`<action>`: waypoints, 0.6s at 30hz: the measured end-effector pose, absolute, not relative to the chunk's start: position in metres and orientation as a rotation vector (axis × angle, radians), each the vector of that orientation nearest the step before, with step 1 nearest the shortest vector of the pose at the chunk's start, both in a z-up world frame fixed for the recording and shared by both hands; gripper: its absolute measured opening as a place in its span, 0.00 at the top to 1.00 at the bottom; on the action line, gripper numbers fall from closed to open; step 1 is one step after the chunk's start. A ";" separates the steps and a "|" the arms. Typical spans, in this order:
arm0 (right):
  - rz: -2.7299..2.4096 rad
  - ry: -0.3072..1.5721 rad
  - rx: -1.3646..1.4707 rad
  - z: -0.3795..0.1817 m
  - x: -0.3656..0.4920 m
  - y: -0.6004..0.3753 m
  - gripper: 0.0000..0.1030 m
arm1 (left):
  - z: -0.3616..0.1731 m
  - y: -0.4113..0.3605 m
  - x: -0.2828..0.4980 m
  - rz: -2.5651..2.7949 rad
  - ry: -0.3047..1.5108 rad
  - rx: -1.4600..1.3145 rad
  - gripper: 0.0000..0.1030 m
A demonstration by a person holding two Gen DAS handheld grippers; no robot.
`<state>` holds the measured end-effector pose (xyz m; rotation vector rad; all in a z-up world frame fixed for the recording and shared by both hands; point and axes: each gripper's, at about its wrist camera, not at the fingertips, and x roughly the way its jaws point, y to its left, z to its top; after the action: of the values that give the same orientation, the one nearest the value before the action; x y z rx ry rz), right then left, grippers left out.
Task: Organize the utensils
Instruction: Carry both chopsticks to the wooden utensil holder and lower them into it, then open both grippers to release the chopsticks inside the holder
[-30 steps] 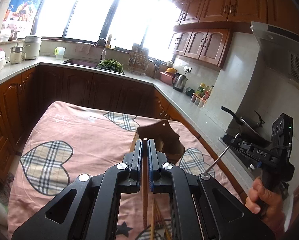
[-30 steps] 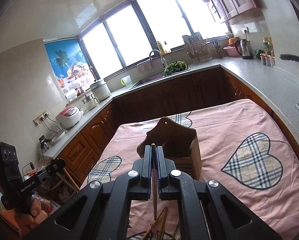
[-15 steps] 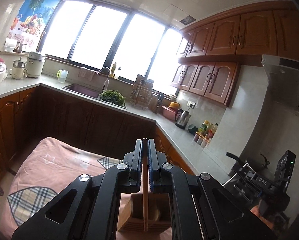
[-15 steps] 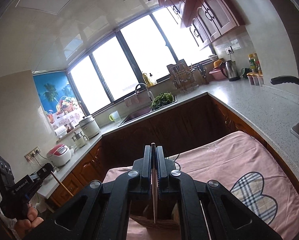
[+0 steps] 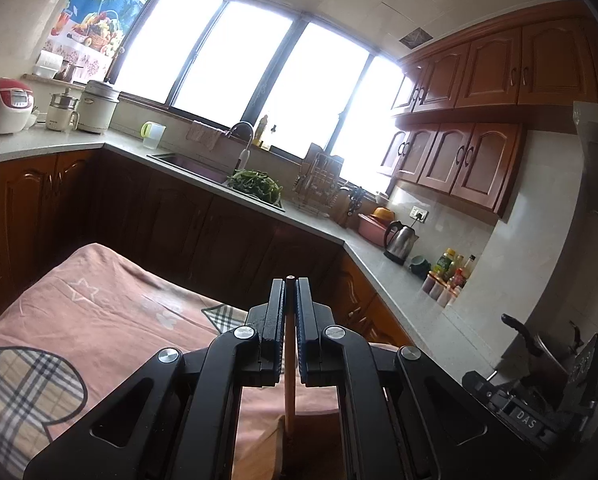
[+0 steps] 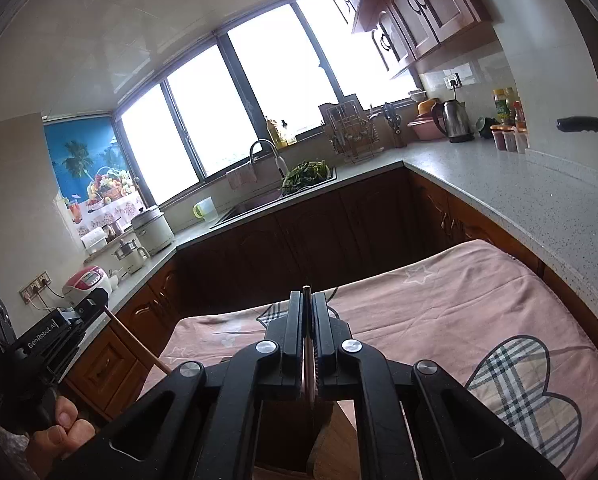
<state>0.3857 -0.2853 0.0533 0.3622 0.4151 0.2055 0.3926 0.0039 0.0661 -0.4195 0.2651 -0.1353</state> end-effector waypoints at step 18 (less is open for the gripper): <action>0.199 0.477 0.377 0.031 0.394 -0.287 0.95 | 0.034 -0.018 0.402 -0.168 0.374 -0.348 0.95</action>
<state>0.3939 -0.2873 0.0314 0.3767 0.4770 0.1987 0.4015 -0.0183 0.0339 -0.3476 0.3737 -0.1679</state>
